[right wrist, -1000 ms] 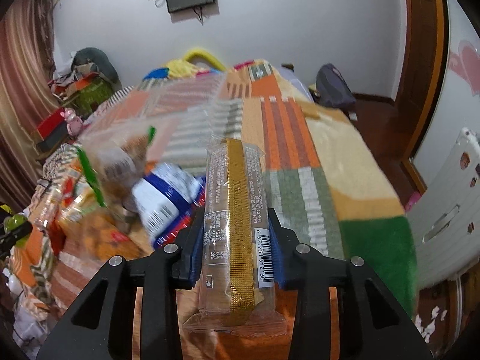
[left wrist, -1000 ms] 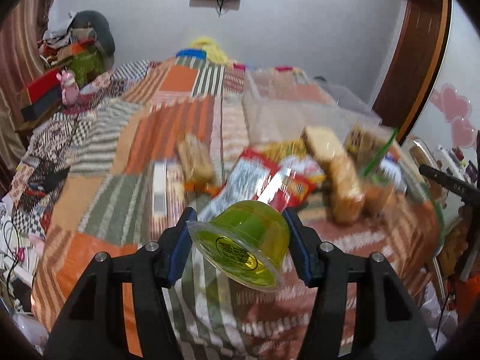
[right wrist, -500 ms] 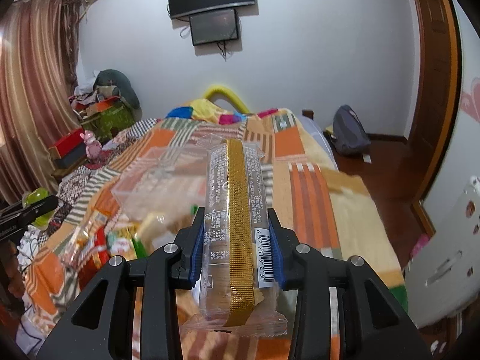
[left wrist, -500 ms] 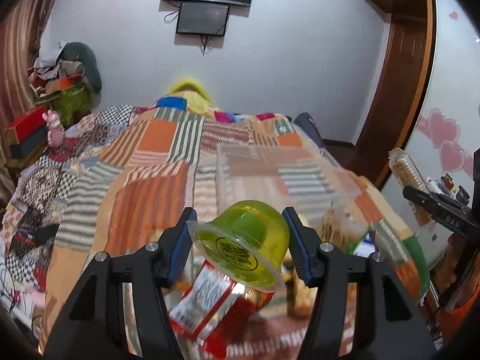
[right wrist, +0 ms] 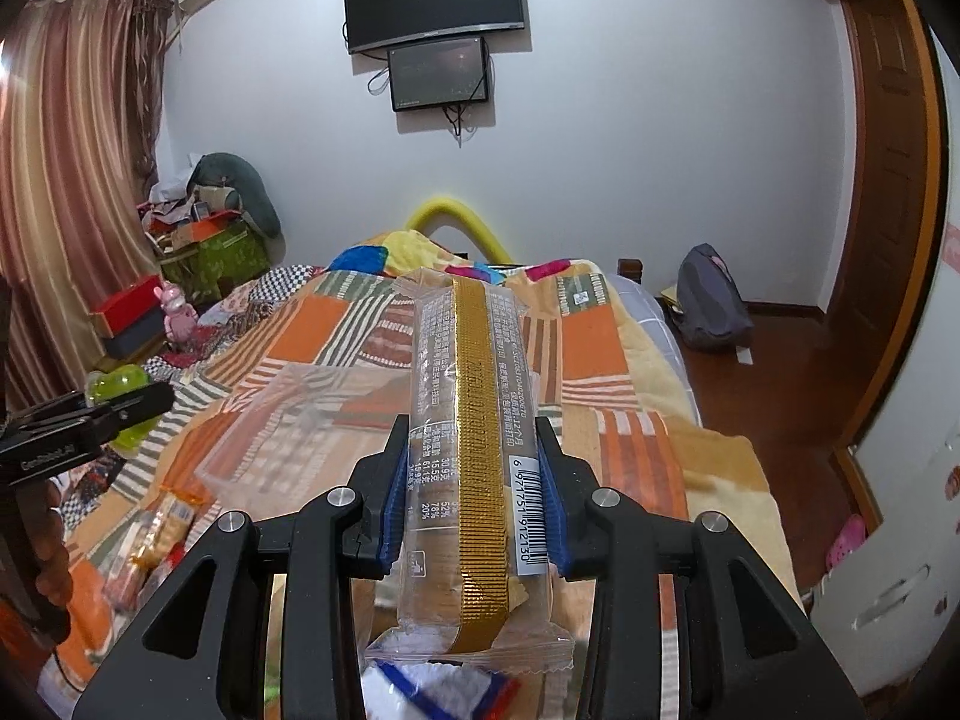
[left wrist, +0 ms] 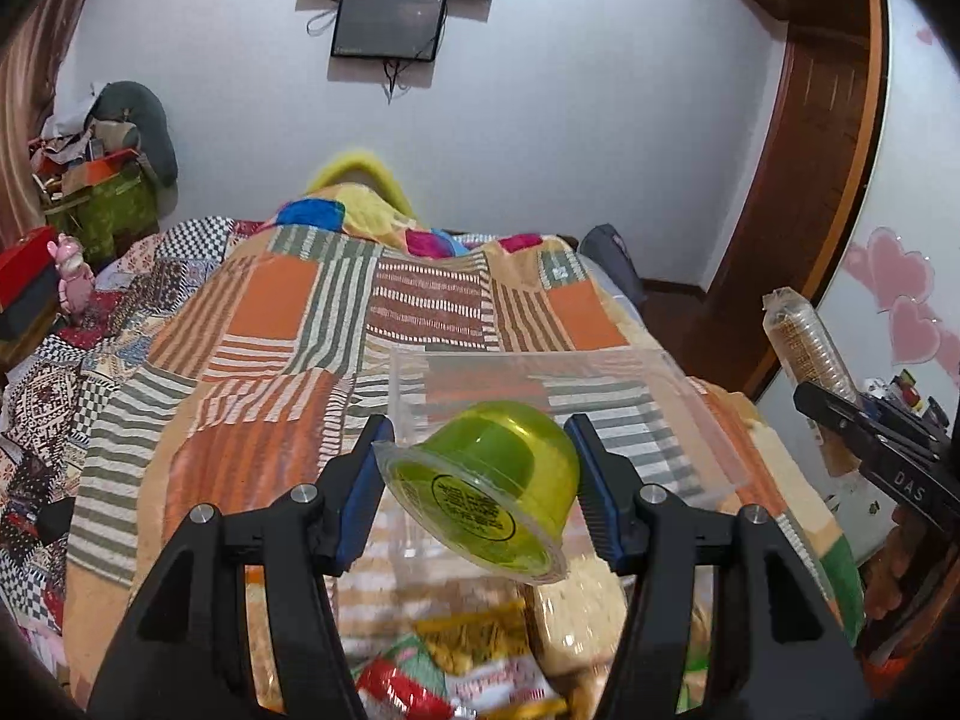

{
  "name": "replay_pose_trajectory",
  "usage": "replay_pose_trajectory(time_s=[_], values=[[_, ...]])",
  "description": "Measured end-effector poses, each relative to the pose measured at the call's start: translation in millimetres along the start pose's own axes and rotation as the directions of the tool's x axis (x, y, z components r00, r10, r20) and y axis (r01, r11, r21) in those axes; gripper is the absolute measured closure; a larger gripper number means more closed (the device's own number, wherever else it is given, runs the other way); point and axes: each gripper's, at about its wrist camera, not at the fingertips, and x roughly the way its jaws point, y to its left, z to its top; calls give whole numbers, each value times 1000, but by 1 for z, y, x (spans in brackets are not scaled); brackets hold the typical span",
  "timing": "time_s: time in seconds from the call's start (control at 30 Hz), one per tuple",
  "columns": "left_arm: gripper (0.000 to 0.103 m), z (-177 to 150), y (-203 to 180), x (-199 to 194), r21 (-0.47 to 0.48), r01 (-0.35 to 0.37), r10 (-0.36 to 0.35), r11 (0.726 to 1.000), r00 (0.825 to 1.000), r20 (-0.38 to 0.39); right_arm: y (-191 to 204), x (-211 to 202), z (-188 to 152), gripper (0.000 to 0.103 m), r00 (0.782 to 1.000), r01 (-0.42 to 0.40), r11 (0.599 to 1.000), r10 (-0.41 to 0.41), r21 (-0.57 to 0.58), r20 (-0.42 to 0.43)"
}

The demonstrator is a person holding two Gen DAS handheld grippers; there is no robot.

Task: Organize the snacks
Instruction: 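Carry jelly cup and biscuit tube into the clear box and release both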

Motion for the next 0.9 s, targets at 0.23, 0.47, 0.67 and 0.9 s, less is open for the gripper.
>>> replay_pose_trajectory(time_s=[0.23, 0.47, 0.67, 0.9], values=[[45, 6, -3, 58, 6, 3, -2, 1000, 994, -105, -3, 43, 4, 69, 997, -13, 1000, 12, -9, -77], [45, 7, 2, 100, 19, -37, 40, 999, 980, -194, -1, 75, -1, 69, 982, -47, 998, 37, -47, -184], [45, 1, -5, 114, 66, -31, 46, 997, 971, -233, 3, 85, -1, 78, 972, -76, 994, 58, -72, -227], [43, -2, -12, 110, 98, -23, 45, 995, 972, -229, -2, 77, 4, 79, 972, -85, 994, 68, -67, -226]])
